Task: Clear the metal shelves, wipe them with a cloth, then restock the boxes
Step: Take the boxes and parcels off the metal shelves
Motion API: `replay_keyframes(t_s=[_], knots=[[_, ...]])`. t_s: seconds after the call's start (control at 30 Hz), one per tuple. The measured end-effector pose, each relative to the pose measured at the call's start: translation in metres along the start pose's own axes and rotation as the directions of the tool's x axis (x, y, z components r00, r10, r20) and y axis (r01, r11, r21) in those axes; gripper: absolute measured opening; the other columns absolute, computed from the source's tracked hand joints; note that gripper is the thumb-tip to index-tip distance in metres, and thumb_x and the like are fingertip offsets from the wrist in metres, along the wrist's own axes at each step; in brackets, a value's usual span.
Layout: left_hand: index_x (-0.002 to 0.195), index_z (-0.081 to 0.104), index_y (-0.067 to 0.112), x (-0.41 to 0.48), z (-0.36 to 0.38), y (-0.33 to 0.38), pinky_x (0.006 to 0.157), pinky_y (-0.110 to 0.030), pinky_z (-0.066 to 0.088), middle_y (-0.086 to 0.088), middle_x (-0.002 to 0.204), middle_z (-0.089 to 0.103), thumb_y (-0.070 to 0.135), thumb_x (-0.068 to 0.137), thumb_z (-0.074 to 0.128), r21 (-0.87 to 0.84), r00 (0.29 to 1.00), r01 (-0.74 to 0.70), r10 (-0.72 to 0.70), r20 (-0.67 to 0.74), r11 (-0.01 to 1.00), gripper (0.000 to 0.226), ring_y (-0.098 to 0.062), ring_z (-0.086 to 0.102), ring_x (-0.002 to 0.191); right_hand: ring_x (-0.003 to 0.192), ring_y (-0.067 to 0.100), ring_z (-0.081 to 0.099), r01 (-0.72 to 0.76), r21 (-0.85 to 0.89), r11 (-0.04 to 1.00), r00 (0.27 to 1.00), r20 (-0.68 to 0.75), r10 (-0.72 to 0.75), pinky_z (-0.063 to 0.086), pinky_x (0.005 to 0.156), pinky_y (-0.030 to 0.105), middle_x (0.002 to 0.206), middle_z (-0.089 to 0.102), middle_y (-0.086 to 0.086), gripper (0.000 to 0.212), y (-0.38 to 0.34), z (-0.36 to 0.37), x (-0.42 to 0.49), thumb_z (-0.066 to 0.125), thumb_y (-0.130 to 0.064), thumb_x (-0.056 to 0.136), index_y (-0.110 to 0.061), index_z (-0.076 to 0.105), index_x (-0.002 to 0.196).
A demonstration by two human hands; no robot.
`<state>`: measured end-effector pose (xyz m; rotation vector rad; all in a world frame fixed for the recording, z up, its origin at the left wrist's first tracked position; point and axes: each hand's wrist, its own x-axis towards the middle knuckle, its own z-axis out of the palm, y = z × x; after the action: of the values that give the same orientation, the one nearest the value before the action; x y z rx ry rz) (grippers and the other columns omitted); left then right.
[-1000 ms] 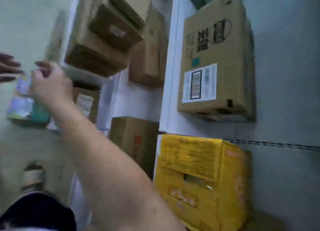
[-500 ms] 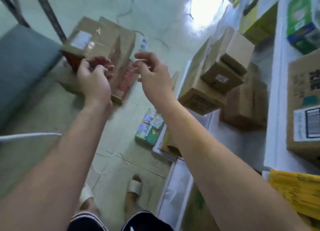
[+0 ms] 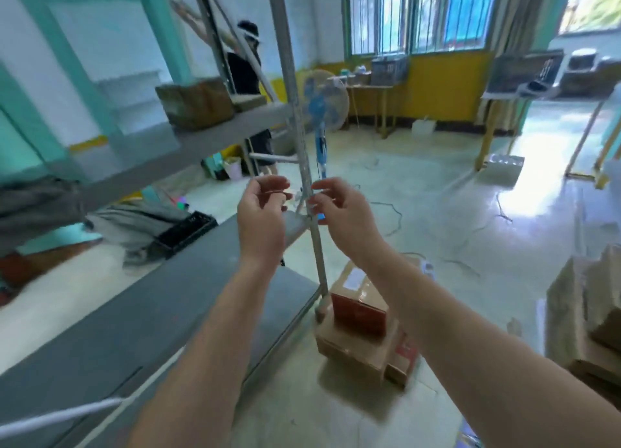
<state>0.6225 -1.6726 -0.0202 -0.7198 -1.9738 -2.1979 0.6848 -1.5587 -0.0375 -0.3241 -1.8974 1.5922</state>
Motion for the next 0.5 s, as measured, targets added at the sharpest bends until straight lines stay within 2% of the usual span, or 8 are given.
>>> replay_keyframes(t_s=[0.1, 0.17, 0.3, 0.4, 0.5], knots=[[0.093, 0.066, 0.018, 0.033, -0.048, 0.040, 0.070, -0.019, 0.051, -0.001, 0.089, 0.070, -0.004, 0.093, 0.052, 0.071, 0.987, -0.154, 0.151, 0.054, 0.985, 0.026, -0.011, 0.066, 0.080, 0.087, 0.015, 0.071, 0.101, 0.008, 0.995, 0.994, 0.036, -0.101, 0.060, 0.081, 0.036, 0.098, 0.073, 0.002, 0.015, -0.039, 0.037, 0.017, 0.057, -0.012, 0.101, -0.017, 0.064, 0.113], [0.093, 0.067, 0.017, 0.056, -0.079, 0.058, 0.073, -0.022, 0.052, 0.001, 0.087, 0.071, -0.002, 0.093, 0.053, 0.078, 0.974, -0.227, 0.227, 0.008, 0.971, 0.024, -0.015, 0.067, 0.082, 0.085, 0.018, 0.072, 0.163, 0.034, 0.986, 0.986, 0.037, -0.165, 0.060, 0.079, 0.039, 0.097, 0.073, 0.004, 0.015, -0.060, 0.063, 0.030, 0.057, -0.011, 0.101, -0.018, 0.065, 0.112], [0.092, 0.067, 0.012, 0.073, -0.115, 0.048, 0.073, -0.024, 0.051, 0.001, 0.086, 0.072, -0.005, 0.095, 0.051, 0.042, 0.980, -0.167, 0.170, -0.099, 0.985, 0.023, -0.020, 0.067, 0.085, 0.080, 0.017, 0.073, 0.169, 0.083, 0.982, 0.981, 0.087, -0.176, 0.061, 0.077, 0.045, 0.093, 0.075, 0.005, 0.016, -0.072, 0.107, 0.044, 0.059, -0.007, 0.100, -0.018, 0.064, 0.111], [0.091, 0.068, 0.018, 0.087, -0.125, 0.031, 0.076, -0.032, 0.052, 0.003, 0.088, 0.072, -0.004, 0.093, 0.055, 0.131, 0.988, -0.150, 0.153, -0.010, 0.980, 0.026, -0.021, 0.067, 0.087, 0.079, 0.016, 0.073, 0.168, 0.084, 0.982, 0.978, 0.108, -0.177, 0.062, 0.076, 0.043, 0.093, 0.074, 0.004, 0.015, -0.068, 0.123, 0.057, 0.061, -0.010, 0.099, -0.022, 0.064, 0.108], [0.092, 0.069, 0.016, 0.118, -0.132, 0.030, 0.077, -0.028, 0.052, 0.003, 0.088, 0.072, -0.005, 0.092, 0.054, 0.190, 0.986, -0.166, 0.163, 0.027, 0.968, 0.025, -0.015, 0.068, 0.085, 0.079, 0.016, 0.073, 0.183, 0.098, 0.978, 0.975, 0.114, -0.193, 0.062, 0.074, 0.040, 0.092, 0.074, 0.004, 0.014, -0.064, 0.134, 0.085, 0.060, -0.010, 0.100, -0.020, 0.064, 0.109]])
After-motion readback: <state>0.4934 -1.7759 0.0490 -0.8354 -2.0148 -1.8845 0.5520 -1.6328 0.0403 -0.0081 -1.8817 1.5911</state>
